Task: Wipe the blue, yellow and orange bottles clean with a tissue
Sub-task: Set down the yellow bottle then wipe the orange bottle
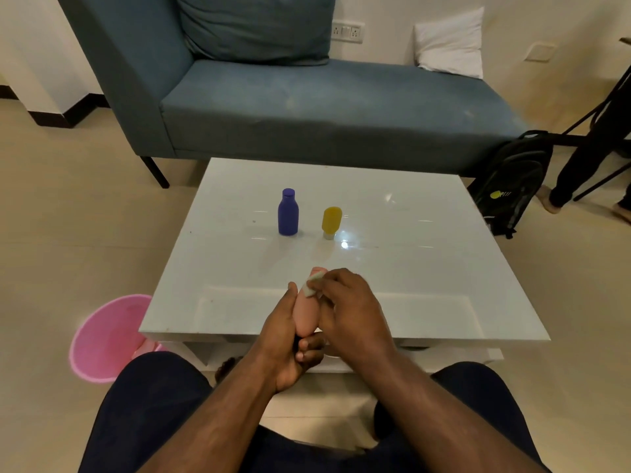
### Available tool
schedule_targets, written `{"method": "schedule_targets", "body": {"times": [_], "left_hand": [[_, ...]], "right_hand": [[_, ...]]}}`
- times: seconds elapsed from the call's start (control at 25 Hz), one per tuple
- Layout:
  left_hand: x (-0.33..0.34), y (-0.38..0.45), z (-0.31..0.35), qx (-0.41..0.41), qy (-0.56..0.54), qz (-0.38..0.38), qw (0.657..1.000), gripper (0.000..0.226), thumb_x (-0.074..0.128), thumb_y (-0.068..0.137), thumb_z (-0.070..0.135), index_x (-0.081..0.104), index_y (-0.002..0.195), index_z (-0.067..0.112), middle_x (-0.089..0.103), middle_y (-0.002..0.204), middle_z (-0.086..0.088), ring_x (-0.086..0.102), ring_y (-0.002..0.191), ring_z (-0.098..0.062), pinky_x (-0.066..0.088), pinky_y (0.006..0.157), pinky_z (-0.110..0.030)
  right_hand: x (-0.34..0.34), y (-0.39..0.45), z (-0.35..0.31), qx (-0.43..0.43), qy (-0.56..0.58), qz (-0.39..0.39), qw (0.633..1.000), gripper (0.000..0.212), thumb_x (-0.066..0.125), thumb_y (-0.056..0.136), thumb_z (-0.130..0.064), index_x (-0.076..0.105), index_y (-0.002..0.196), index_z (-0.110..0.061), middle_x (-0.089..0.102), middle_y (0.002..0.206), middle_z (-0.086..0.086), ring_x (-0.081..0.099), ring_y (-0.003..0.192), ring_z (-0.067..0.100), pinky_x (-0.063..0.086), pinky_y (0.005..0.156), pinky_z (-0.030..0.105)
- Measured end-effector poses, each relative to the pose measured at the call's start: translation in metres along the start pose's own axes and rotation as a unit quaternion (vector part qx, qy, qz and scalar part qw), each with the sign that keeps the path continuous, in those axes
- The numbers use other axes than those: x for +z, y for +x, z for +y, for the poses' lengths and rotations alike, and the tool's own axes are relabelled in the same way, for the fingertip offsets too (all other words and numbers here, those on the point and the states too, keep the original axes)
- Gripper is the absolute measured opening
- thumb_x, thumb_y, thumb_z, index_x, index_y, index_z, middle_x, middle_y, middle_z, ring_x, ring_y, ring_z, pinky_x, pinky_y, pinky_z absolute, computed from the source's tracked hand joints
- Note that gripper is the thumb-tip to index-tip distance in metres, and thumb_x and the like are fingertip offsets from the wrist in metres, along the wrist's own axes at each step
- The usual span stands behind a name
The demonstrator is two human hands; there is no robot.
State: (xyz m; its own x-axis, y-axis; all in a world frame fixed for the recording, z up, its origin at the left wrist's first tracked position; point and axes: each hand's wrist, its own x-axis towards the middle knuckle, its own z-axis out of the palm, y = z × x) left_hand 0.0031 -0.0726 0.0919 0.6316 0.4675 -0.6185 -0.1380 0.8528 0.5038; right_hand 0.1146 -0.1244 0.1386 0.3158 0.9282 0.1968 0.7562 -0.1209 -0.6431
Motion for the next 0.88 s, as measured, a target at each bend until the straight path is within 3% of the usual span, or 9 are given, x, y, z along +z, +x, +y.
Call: {"method": "schedule_targets", "body": {"times": [0.08, 0.24, 0.32, 0.44, 0.56, 0.64, 0.76, 0.88], "left_hand": [[-0.001, 0.0, -0.001, -0.003, -0.001, 0.001, 1.0, 0.073, 0.043, 0.093, 0.071, 0.06, 0.114, 0.004, 0.034, 0.063, -0.007, 0.028, 0.041, -0.01, 0.027, 0.035, -0.02], [0.001, -0.003, 0.001, 0.01, -0.003, -0.008, 1.0, 0.074, 0.036, 0.094, 0.072, 0.066, 0.111, 0.005, 0.038, 0.053, -0.006, 0.03, 0.039, -0.01, 0.024, 0.038, -0.02], [0.002, -0.003, 0.003, 0.002, 0.008, -0.005, 1.0, 0.075, 0.036, 0.093, 0.073, 0.062, 0.104, 0.004, 0.036, 0.053, -0.005, 0.029, 0.04, -0.009, 0.025, 0.036, -0.019], [0.004, -0.004, 0.001, -0.012, 0.02, -0.002, 1.0, 0.076, 0.038, 0.09, 0.076, 0.059, 0.092, 0.003, 0.036, 0.053, -0.004, 0.028, 0.039, -0.01, 0.025, 0.035, -0.02], [0.002, -0.003, -0.001, 0.01, -0.002, -0.004, 1.0, 0.073, 0.038, 0.093, 0.073, 0.069, 0.103, 0.007, 0.039, 0.054, -0.005, 0.03, 0.04, -0.011, 0.025, 0.039, -0.02], [0.0, -0.002, -0.002, 0.016, -0.003, -0.004, 1.0, 0.069, 0.039, 0.094, 0.07, 0.068, 0.106, 0.008, 0.042, 0.058, -0.006, 0.03, 0.042, -0.011, 0.026, 0.04, -0.02], [0.002, 0.0, -0.002, 0.009, 0.012, 0.002, 1.0, 0.065, 0.042, 0.096, 0.066, 0.061, 0.112, 0.005, 0.048, 0.068, -0.007, 0.032, 0.046, -0.011, 0.028, 0.04, -0.021], [0.002, 0.002, -0.001, 0.031, 0.013, -0.015, 0.999, 0.058, 0.05, 0.094, 0.064, 0.067, 0.109, 0.01, 0.05, 0.071, -0.009, 0.036, 0.054, -0.015, 0.029, 0.049, -0.026]], "right_hand": [[0.002, 0.009, 0.005, 0.011, -0.013, 0.038, 0.999, 0.024, 0.056, 0.089, -0.013, 0.065, 0.109, -0.024, 0.056, 0.109, -0.009, 0.052, 0.101, 0.006, 0.048, 0.088, 0.024], [0.009, -0.012, -0.01, -0.03, -0.013, -0.018, 0.999, 0.027, 0.052, 0.089, -0.014, 0.062, 0.112, -0.023, 0.053, 0.11, -0.007, 0.051, 0.098, 0.006, 0.042, 0.084, 0.015], [0.004, -0.003, -0.001, -0.021, -0.009, 0.005, 1.0, 0.025, 0.053, 0.09, -0.014, 0.063, 0.11, -0.025, 0.052, 0.107, -0.011, 0.052, 0.098, 0.004, 0.045, 0.082, 0.013], [-0.001, 0.01, 0.005, 0.042, -0.008, 0.05, 0.998, 0.025, 0.054, 0.089, -0.011, 0.065, 0.109, -0.022, 0.051, 0.102, -0.009, 0.053, 0.095, 0.008, 0.049, 0.081, 0.021], [0.006, -0.012, -0.011, -0.017, 0.016, -0.013, 1.0, 0.028, 0.051, 0.088, -0.01, 0.063, 0.112, -0.016, 0.054, 0.106, 0.0, 0.051, 0.095, 0.014, 0.046, 0.083, 0.03], [0.003, -0.016, -0.012, -0.009, 0.056, -0.031, 0.998, 0.026, 0.05, 0.09, -0.009, 0.063, 0.111, -0.016, 0.056, 0.104, -0.002, 0.054, 0.089, 0.007, 0.049, 0.077, 0.026], [0.0, 0.005, 0.002, 0.03, 0.008, 0.034, 0.999, 0.028, 0.051, 0.09, -0.011, 0.065, 0.112, -0.021, 0.055, 0.104, -0.007, 0.057, 0.093, 0.007, 0.052, 0.081, 0.024], [0.004, -0.002, -0.006, 0.027, 0.014, 0.029, 0.999, 0.027, 0.053, 0.091, -0.014, 0.063, 0.114, -0.023, 0.054, 0.105, -0.008, 0.057, 0.093, 0.009, 0.052, 0.082, 0.026]]}}
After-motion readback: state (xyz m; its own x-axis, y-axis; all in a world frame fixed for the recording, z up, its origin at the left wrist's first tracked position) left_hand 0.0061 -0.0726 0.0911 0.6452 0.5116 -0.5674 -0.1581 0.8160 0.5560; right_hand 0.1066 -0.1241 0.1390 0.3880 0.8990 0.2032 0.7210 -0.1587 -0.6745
